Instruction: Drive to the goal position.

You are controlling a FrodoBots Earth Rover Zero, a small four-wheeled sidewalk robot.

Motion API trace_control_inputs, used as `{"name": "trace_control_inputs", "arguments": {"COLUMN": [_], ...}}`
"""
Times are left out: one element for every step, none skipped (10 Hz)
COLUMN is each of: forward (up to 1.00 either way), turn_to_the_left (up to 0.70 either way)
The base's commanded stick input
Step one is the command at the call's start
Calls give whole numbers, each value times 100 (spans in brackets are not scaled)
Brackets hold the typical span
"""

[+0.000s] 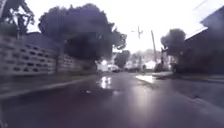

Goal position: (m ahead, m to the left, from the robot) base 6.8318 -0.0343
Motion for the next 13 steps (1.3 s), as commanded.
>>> {"name": "trace_control_inputs", "arguments": {"forward": [70, 70, 70, 70, 70, 70, 70, 70, 70, 70, 70, 70, 70], "turn_to_the_left": [0, -2, -34, -35, -35, -35, -35, -35, -35, -35, -35, -29, 0]}}
